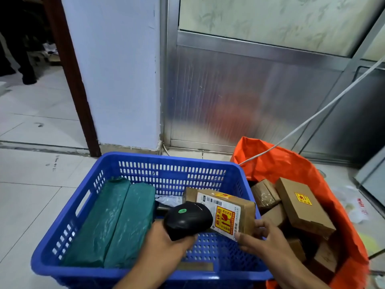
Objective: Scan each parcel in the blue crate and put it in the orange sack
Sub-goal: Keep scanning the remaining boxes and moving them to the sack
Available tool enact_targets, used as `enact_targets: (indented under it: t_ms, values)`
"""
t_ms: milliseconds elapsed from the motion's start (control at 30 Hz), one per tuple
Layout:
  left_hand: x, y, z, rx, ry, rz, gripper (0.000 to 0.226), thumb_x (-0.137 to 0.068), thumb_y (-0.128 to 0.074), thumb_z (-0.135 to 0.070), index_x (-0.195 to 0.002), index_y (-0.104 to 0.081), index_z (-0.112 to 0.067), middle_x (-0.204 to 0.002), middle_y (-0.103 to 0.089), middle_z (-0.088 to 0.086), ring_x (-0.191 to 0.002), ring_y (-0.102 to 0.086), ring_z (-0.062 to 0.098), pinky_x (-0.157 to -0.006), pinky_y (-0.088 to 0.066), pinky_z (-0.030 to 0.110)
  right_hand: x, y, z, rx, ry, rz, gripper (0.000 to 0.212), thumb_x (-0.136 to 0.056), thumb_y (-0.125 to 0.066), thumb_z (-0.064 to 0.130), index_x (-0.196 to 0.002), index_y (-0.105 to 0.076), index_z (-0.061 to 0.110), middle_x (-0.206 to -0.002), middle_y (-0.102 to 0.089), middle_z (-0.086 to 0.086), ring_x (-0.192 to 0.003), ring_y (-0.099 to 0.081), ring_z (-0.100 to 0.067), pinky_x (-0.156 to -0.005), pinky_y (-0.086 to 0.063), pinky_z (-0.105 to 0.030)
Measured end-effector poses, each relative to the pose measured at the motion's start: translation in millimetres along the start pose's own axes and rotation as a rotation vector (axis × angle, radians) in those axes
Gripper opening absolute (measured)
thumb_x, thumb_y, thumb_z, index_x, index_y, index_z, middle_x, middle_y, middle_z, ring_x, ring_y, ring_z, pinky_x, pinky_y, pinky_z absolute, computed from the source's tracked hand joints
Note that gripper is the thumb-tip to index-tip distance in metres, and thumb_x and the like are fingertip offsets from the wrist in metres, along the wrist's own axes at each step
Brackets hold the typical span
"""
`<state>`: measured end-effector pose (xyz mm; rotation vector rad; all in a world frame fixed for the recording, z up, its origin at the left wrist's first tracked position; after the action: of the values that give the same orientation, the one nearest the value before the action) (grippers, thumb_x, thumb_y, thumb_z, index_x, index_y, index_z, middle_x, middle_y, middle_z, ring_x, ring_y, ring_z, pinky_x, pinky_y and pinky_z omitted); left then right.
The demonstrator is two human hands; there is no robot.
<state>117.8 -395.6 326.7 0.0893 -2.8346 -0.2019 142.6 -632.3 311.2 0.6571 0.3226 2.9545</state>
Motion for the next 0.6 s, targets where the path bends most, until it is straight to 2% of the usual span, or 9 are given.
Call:
enact_targets:
  t_ms: [100,200,367,500,600]
  values:
    - [1,0,1,0.05,0.029,-0.012,0.017,-0.078,-0.077,0.004,-0.072,-0.071,-0.011,-0.049,-0.063,0.003,-0.039,-0.052,0.008,-0.043,-0.042,0.019,-1,-6,1,-0.014,0.024,0.005,0.048,-0.072,-0.085,0.002,-0.109,-0.054,0.007,-0.107,-0.065,-0.01,-0.1,-0.066,-0.026,-0.066,-0.059,-0.03]
    - [2,5,1,0.056,0.023,-0.06,0.017,-0.08,-0.077,0.002,-0.07,-0.072,-0.011,-0.051,-0.063,0.005,-0.041,-0.052,0.01,-0.044,-0.043,0.019,-3,-11,5,-0.02,0.037,0.034,0.047,-0.074,-0.085,0.001,-0.109,-0.055,0.009,-0.106,-0.065,-0.006,-0.097,-0.066,-0.019,-0.065,-0.056,-0.026]
    - [0,11,1,0.058,0.012,-0.104,0.015,-0.079,-0.076,0.002,-0.072,-0.074,-0.011,-0.051,-0.064,0.0,-0.044,-0.054,0.008,-0.057,-0.045,0.026,-6,-20,3,-0.055,0.035,0.053,0.049,-0.073,-0.084,-0.003,-0.111,-0.055,0.007,-0.108,-0.065,-0.01,-0.099,-0.068,-0.024,-0.081,-0.061,-0.04]
    - [1,10,1,0.047,0.027,-0.104,0.016,-0.08,-0.076,0.004,-0.075,-0.073,-0.011,-0.05,-0.064,-0.003,-0.041,-0.054,0.006,-0.047,-0.044,0.018,-6,-23,-1,-0.054,0.023,0.06,0.048,-0.074,-0.084,-0.003,-0.111,-0.055,0.008,-0.109,-0.064,-0.009,-0.102,-0.067,-0.025,-0.084,-0.06,-0.042]
    - [2,10,0,0.012,0.02,-0.101,0.011,-0.08,-0.077,0.0,-0.075,-0.073,-0.01,-0.05,-0.064,-0.003,-0.042,-0.055,0.005,-0.047,-0.044,0.017,-7,-23,-5,-0.034,0.016,0.052,0.049,-0.073,-0.084,-0.002,-0.11,-0.055,0.008,-0.109,-0.065,-0.007,-0.101,-0.067,-0.023,-0.086,-0.06,-0.043]
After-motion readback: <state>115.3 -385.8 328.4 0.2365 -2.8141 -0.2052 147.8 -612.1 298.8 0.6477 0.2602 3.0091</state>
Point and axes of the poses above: each hand's wrist, its own x-axis away from the middle knuckle, its own y-axis out of the back of the hand, z = x × y, the point moved 1 cm from there along -x, towards the middle knuckle
